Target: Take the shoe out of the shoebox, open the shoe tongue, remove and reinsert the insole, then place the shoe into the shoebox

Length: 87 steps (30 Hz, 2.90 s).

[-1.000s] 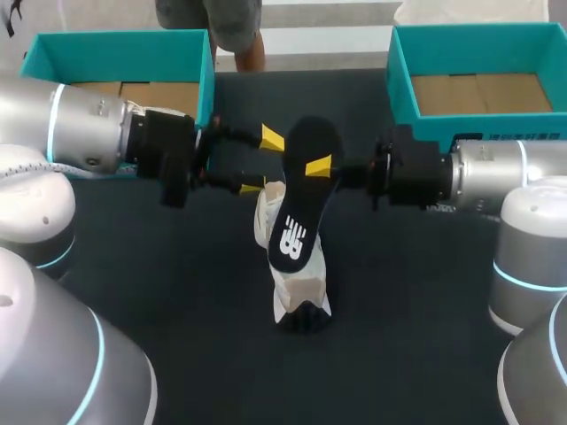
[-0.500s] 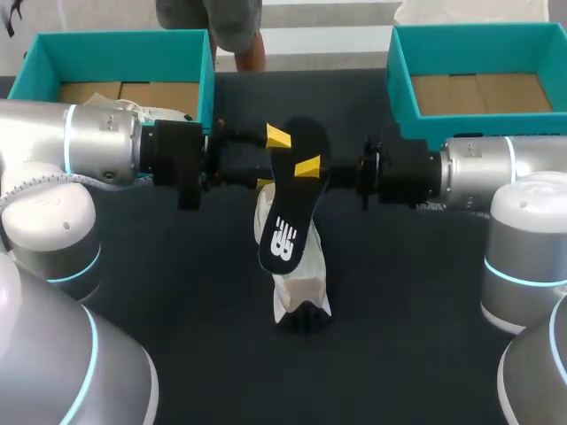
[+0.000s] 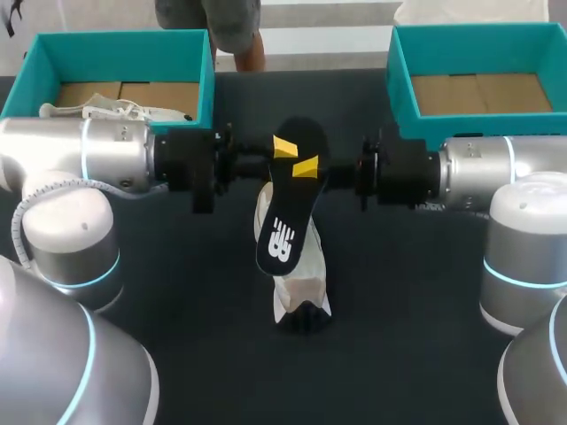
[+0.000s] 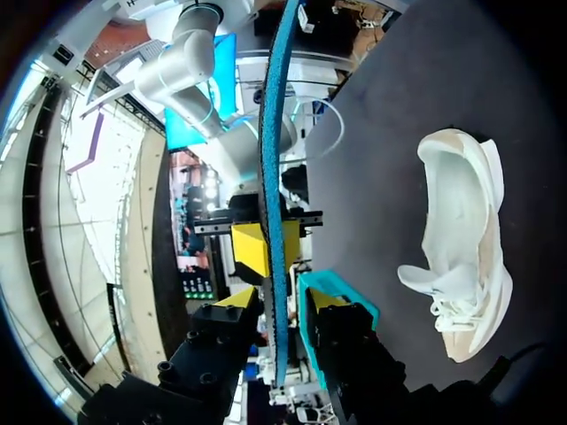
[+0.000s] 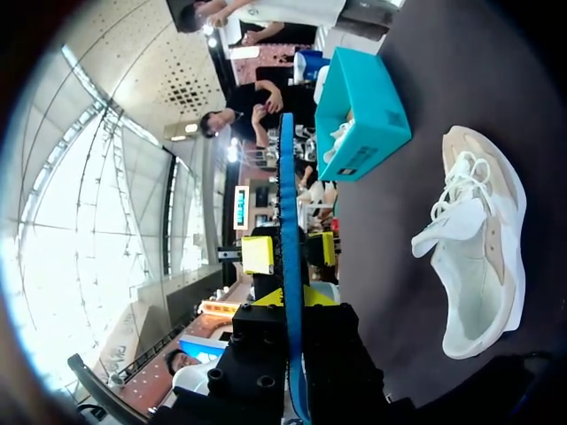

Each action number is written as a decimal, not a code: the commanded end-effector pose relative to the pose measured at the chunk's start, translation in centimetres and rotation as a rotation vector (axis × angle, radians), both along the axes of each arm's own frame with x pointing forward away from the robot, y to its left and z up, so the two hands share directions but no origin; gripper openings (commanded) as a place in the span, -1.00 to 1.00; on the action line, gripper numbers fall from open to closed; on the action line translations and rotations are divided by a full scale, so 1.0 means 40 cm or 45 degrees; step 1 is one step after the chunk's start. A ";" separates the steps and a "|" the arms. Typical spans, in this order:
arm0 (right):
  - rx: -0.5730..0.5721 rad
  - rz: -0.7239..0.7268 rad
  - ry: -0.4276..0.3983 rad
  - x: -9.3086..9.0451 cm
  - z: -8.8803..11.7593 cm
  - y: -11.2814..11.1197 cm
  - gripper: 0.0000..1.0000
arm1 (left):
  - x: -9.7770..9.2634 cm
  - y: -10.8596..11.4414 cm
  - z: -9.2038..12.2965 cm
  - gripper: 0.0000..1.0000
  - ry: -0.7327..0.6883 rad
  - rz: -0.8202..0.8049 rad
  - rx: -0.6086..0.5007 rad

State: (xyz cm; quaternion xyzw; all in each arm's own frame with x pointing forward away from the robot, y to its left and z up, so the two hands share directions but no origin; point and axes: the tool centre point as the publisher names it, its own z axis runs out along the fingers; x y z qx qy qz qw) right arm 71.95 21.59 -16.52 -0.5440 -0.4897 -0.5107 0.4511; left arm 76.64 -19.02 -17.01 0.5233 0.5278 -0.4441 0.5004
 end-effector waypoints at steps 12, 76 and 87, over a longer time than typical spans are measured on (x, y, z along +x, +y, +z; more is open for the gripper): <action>-0.004 -0.007 0.004 -0.001 -0.001 0.016 -1.00 | 0.004 -0.035 -0.006 -0.67 0.005 -0.008 -0.041; -0.604 0.378 -1.123 -0.101 -0.051 -0.147 1.00 | -0.061 0.015 -0.031 -1.00 0.162 -0.029 -0.089; -0.635 0.509 -1.326 -0.103 -0.069 -0.163 1.00 | -0.061 0.015 -0.031 -1.00 0.162 -0.029 -0.089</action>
